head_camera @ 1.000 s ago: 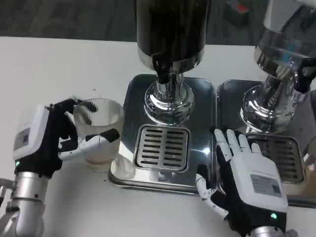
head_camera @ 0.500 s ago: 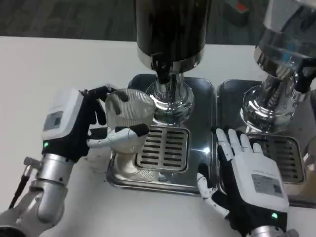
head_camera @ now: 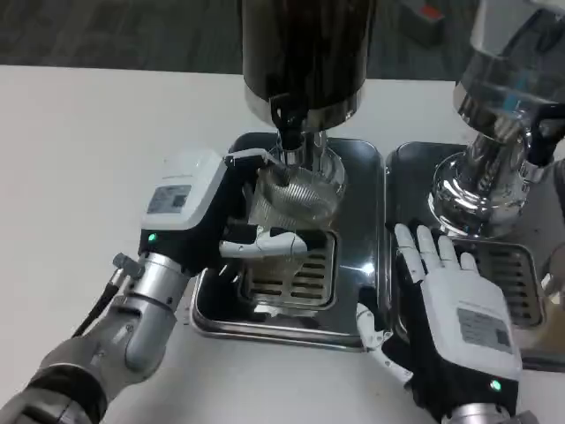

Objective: Grasp the cup under the faucet to collect the drink, then remove the cup.

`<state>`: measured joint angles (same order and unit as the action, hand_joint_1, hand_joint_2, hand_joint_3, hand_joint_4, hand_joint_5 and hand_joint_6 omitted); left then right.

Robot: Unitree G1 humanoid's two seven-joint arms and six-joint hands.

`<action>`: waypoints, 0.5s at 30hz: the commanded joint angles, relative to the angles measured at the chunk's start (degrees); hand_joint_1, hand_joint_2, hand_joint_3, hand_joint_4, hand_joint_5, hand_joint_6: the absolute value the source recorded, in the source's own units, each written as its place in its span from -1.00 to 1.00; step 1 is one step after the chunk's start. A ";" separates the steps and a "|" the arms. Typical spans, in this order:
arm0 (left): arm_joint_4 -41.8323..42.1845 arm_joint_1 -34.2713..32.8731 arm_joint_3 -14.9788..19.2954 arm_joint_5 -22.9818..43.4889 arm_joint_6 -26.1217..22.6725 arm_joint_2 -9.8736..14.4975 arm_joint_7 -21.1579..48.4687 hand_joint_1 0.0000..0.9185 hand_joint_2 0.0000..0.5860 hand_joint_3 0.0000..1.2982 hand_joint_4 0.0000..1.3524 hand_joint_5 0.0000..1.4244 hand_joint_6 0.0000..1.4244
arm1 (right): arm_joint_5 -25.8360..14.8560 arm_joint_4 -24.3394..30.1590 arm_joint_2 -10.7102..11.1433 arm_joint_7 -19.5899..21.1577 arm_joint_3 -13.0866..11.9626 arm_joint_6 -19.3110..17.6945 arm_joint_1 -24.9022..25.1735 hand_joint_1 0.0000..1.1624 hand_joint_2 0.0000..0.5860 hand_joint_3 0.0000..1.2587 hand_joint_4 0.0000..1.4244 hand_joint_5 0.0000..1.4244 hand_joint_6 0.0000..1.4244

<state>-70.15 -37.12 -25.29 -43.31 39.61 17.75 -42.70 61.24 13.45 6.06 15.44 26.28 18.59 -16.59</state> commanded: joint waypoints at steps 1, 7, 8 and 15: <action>-1.43 -2.08 -0.35 0.50 -1.04 -1.08 -1.55 0.05 -0.99 0.12 0.16 0.38 0.44 | 0.89 0.23 -1.20 1.45 0.67 0.89 -0.30 -0.43 0.78 -0.91 -1.00 -1.00 -1.00; -2.16 -1.70 -2.05 -0.50 -1.90 -1.06 -2.59 -0.03 -0.97 0.10 0.13 0.37 0.39 | 0.84 -0.10 -1.80 2.15 1.15 1.27 -0.61 -0.42 0.78 -0.91 -1.00 -1.00 -1.00; -2.23 -1.42 -2.21 -0.47 -1.82 -0.90 -2.71 -0.04 -0.97 0.09 0.12 0.37 0.38 | 0.77 -0.13 -1.85 2.24 1.16 1.31 -0.67 -0.42 0.78 -0.91 -1.00 -1.00 -1.00; -2.14 1.72 -3.57 -0.44 -0.59 1.06 -5.27 -0.46 -0.90 -0.01 0.01 0.32 0.29 | 0.10 -0.62 -1.48 1.87 0.86 0.81 -0.04 -0.42 0.78 -0.91 -1.00 -1.00 -1.00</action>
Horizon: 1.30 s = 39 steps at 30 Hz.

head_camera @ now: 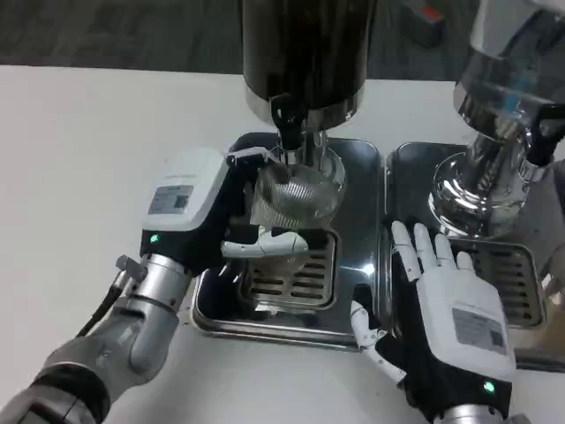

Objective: Grasp the cup under the faucet to collect the drink, then remove the cup.

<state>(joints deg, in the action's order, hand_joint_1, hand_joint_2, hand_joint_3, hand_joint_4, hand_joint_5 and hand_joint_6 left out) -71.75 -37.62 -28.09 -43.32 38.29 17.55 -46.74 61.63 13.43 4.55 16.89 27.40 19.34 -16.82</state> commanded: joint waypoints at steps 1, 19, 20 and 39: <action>-0.51 2.56 -0.86 -0.43 0.88 1.41 -1.40 -0.51 -0.87 -0.02 0.01 0.32 0.27 | -0.43 -0.63 0.17 0.27 -0.32 -0.07 0.33 -0.42 0.78 -0.91 -1.00 -1.00 -1.00; 0.38 3.82 -2.98 -0.62 1.67 1.00 -4.45 -0.76 -0.84 -0.38 -0.44 -0.02 -0.04 | -0.46 -0.40 0.39 0.07 -0.20 0.39 0.23 -0.42 0.78 -0.91 -1.00 -1.00 -1.00; 0.47 3.85 -2.80 -0.41 1.89 1.08 -4.47 -0.82 -0.86 -0.43 -0.48 -0.05 -0.06 | -0.48 -0.40 0.37 0.11 -0.21 0.36 0.18 -0.42 0.78 -0.91 -1.00 -1.00 -1.00; 5.40 9.23 6.84 8.41 12.68 7.56 -1.41 -1.00 -0.91 -0.83 -0.80 -0.42 -0.49 | -0.88 -0.84 1.85 -0.68 -1.23 -0.23 1.15 -0.42 0.75 -0.93 -1.00 -1.00 -1.00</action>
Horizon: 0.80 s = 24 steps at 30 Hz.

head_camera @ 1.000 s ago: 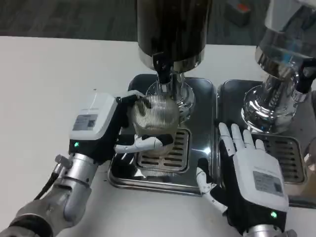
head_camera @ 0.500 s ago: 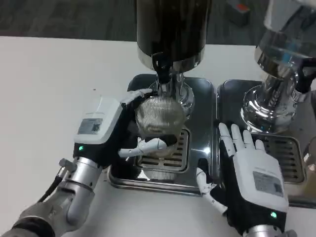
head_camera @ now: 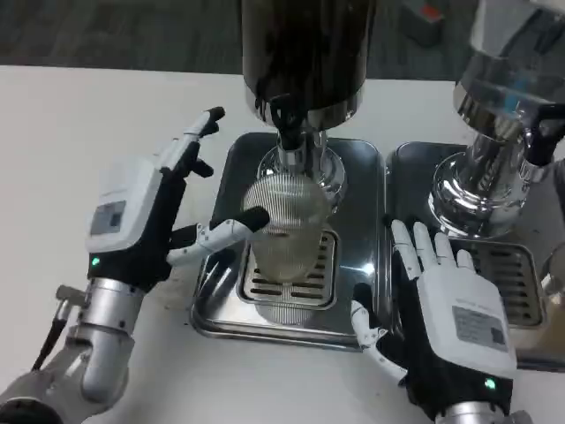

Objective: Grasp the cup under the faucet to collect the drink, then remove the cup.

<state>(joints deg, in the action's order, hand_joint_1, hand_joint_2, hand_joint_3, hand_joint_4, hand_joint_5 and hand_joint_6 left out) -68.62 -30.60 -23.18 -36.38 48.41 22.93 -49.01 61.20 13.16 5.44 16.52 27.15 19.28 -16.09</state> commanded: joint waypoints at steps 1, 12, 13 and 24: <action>2.88 2.67 2.43 1.69 2.90 2.47 1.22 -1.00 -0.90 -0.86 -0.82 -0.43 -0.50 | -0.35 -0.60 1.20 -0.42 -1.05 -0.24 0.55 -0.42 0.75 -0.93 -1.00 -1.00 -1.00; 20.32 12.61 10.91 11.25 14.98 9.82 15.55 -1.00 -0.81 -1.00 -1.00 -0.76 -0.82 | -1.95 -3.24 4.03 -0.92 -2.62 -2.99 3.58 -0.42 0.73 -1.00 -1.00 -1.00 -1.00; 21.62 13.08 11.55 12.43 15.18 9.95 17.36 -1.00 -0.81 -1.00 -1.00 -0.76 -0.83 | -2.17 -3.65 4.24 -0.96 -2.77 -3.18 4.00 -0.42 0.73 -1.00 -1.00 -1.00 -1.00; 32.41 13.13 13.91 29.91 13.27 7.49 42.72 -1.00 -0.76 -1.00 -1.00 -0.75 -0.84 | -4.03 -5.87 4.28 0.13 -4.43 -3.59 6.61 -0.40 0.72 -1.00 -1.00 -1.00 -1.00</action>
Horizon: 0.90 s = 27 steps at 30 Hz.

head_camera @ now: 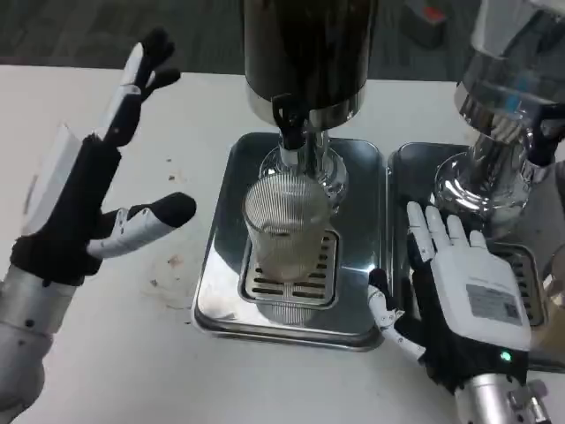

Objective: Grasp the cup under the faucet to collect the drink, then remove the cup.

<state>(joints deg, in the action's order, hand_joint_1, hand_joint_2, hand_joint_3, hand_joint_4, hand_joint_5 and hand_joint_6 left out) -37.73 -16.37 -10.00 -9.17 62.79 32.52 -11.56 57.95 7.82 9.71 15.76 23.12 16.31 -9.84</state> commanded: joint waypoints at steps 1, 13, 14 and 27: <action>1.60 -1.60 0.98 3.10 -1.35 -2.78 6.42 -1.00 -0.76 -1.00 -1.00 -0.74 -0.84 | -0.78 -0.58 -0.08 0.97 -0.37 -0.61 0.32 -0.40 0.72 -1.00 -1.00 -1.00 -1.00; -1.49 -7.13 1.43 6.77 -2.59 -8.65 19.80 -1.00 -0.72 -1.00 -1.00 -0.77 -0.82 | 0.18 0.45 -2.95 3.78 0.57 1.65 -1.92 -0.39 0.72 -1.00 -1.00 -1.00 -1.00; -1.81 -7.43 1.58 6.91 -2.65 -8.99 20.53 -1.00 -0.72 -0.98 -1.00 -0.77 -0.83 | 0.25 0.70 -3.04 3.91 0.59 1.86 -2.22 -0.39 0.72 -1.00 -1.00 -1.00 -1.00; -2.04 -7.43 2.85 7.89 -0.56 -10.98 27.55 -1.00 -0.65 -0.89 -0.97 -0.69 -0.75 | 0.39 1.69 -3.26 3.79 0.50 2.68 -3.08 -0.39 0.72 -1.00 -1.00 -1.00 -1.00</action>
<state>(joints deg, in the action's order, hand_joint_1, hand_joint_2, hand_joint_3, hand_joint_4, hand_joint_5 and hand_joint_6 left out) -40.22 -24.45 -7.65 -1.96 60.84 21.68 14.79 58.20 8.95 6.77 18.94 23.66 18.64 -12.49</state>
